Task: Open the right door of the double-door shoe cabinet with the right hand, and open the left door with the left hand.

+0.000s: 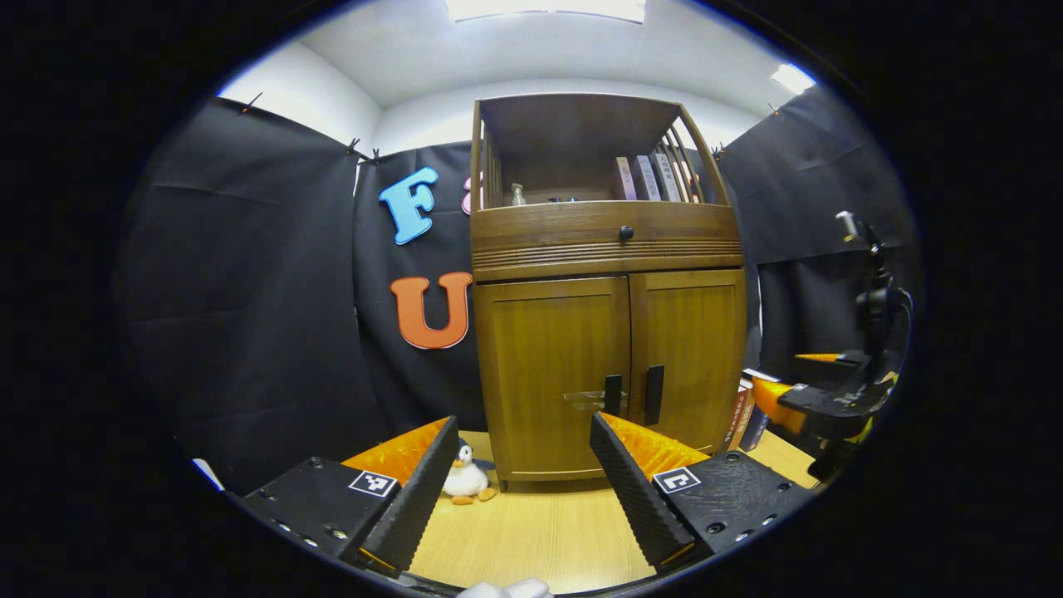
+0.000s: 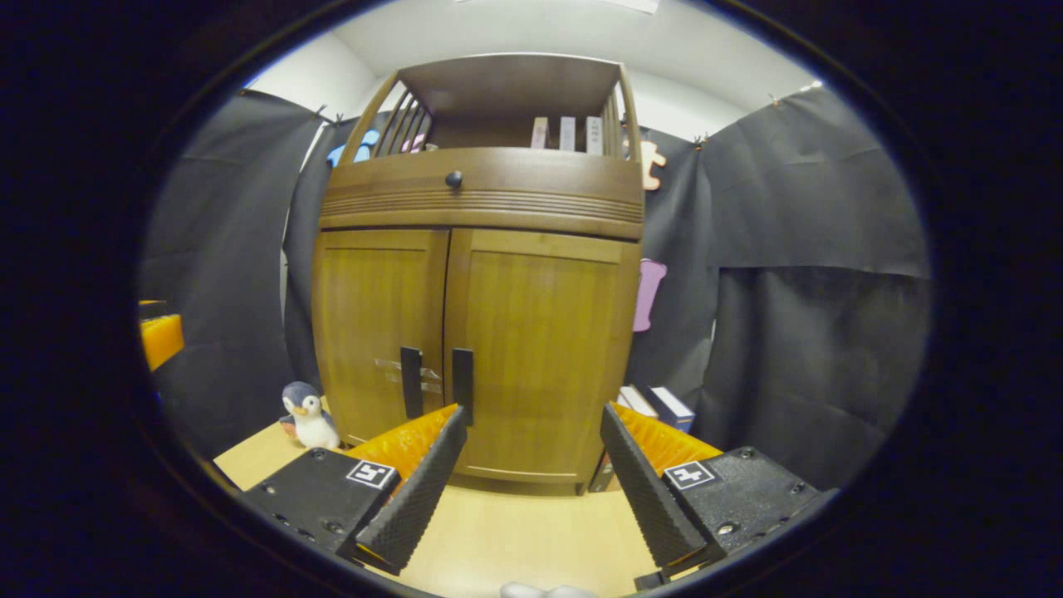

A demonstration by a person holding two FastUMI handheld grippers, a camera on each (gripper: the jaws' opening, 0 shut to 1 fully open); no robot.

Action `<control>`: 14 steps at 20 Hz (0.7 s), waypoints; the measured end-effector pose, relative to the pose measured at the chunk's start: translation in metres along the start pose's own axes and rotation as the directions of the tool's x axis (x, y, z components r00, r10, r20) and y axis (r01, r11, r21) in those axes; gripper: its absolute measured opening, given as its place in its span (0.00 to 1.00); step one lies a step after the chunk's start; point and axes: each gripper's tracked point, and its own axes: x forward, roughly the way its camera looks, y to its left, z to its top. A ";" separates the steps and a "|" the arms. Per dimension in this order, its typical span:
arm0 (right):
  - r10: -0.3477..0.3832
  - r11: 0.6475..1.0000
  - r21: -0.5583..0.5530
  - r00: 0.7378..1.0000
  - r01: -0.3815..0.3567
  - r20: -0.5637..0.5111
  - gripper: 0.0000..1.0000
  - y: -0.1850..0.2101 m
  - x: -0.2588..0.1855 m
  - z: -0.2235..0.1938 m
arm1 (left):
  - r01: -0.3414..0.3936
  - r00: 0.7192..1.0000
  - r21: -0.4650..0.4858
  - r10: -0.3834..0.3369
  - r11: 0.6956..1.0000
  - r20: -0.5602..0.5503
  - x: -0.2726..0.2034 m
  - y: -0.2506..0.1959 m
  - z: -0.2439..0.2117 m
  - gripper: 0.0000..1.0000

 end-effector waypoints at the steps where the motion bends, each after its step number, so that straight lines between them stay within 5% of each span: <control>1: 0.015 1.000 0.002 1.000 -0.015 0.000 1.00 0.009 0.014 0.000 | -0.012 1.000 -0.002 0.012 1.000 0.000 -0.003 0.005 0.000 0.96; 14: 0.055 0.998 0.016 0.994 -0.054 -0.097 0.99 0.073 0.188 -0.042 | -0.162 0.986 0.021 0.163 0.987 -0.040 -0.027 0.048 -0.008 0.96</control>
